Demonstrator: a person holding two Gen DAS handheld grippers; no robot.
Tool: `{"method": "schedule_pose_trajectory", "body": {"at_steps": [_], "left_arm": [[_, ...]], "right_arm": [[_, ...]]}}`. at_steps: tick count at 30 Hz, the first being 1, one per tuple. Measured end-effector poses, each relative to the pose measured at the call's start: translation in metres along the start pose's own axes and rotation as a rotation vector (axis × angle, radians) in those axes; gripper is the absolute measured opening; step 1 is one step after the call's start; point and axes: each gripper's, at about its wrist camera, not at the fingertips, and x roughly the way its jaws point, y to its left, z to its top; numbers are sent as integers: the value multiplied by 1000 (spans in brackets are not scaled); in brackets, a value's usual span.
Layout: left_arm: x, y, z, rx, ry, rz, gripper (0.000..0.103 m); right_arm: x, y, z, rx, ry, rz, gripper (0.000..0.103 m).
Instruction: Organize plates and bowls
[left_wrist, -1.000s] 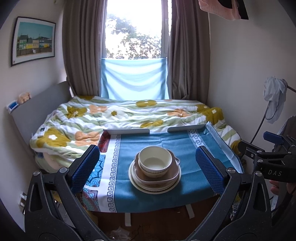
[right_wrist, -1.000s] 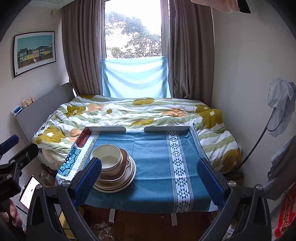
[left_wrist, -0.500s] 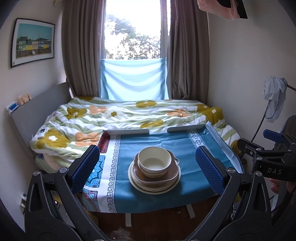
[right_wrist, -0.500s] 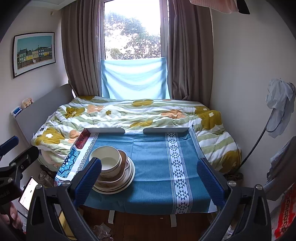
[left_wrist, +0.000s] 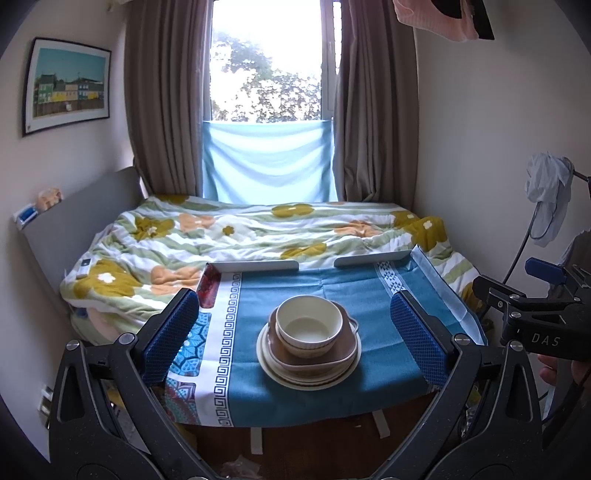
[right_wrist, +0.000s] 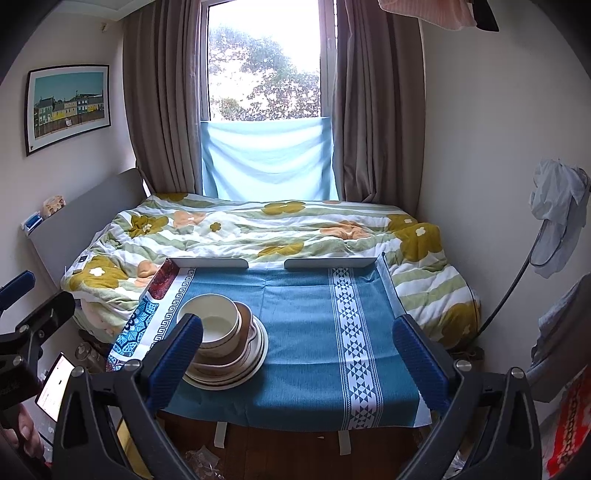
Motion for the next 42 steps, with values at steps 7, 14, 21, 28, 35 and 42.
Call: {"method": "schedule_pose_trajectory", "body": {"at_steps": [7, 14, 21, 28, 35, 42], "left_arm": [[0, 0, 2, 1, -2, 1, 103], [0, -1, 3, 9, -9, 5, 103], [0, -1, 4, 8, -14, 8, 103], [-1, -1, 7, 1, -26, 24, 103], [-1, -2, 2, -10, -32, 54, 103], [5, 0, -6, -48, -14, 65, 103]], "right_arm": [[0, 0, 0, -2, -2, 1, 102], [1, 0, 5, -4, -4, 3, 102], [5, 1, 16, -12, -10, 16, 102], [2, 0, 16, -10, -29, 15, 102], [2, 0, 13, -12, -32, 16, 102], [15, 0, 12, -33, -11, 43, 102]]}}
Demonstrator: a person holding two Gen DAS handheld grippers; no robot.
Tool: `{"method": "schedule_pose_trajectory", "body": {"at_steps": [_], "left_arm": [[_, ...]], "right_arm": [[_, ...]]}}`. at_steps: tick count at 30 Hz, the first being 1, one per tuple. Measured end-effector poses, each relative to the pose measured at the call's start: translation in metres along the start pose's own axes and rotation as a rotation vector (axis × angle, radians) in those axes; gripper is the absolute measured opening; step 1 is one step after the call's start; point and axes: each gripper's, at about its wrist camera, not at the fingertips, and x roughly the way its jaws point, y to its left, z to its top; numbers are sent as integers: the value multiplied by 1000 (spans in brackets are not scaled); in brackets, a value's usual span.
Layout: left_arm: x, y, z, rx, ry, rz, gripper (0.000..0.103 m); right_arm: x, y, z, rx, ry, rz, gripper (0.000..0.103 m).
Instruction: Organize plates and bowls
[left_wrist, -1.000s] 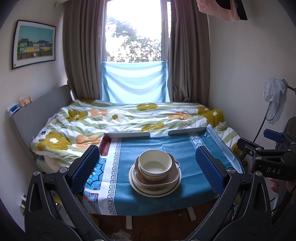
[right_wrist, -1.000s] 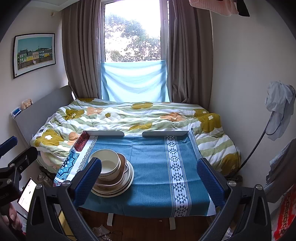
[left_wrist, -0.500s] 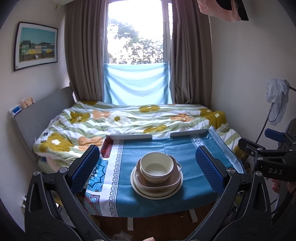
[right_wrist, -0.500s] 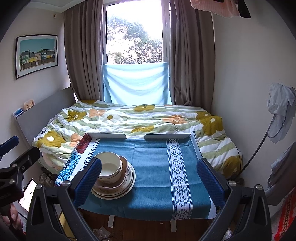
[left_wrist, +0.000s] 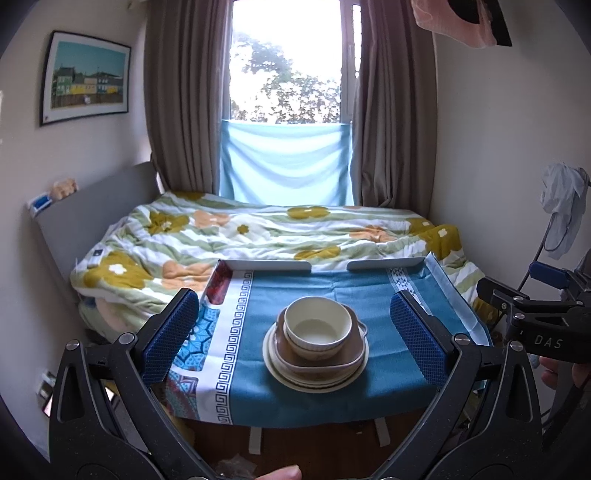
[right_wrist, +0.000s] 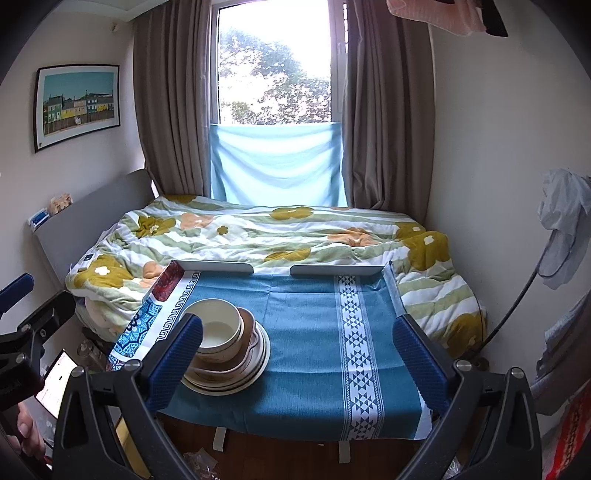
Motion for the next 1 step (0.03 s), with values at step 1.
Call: {"method": "schedule_pose_trajectory", "body": {"at_steps": [1], "left_arm": [[2, 1, 0, -2, 3, 3, 103]], "right_arm": [[3, 0, 0, -3, 5, 2, 102]]}}
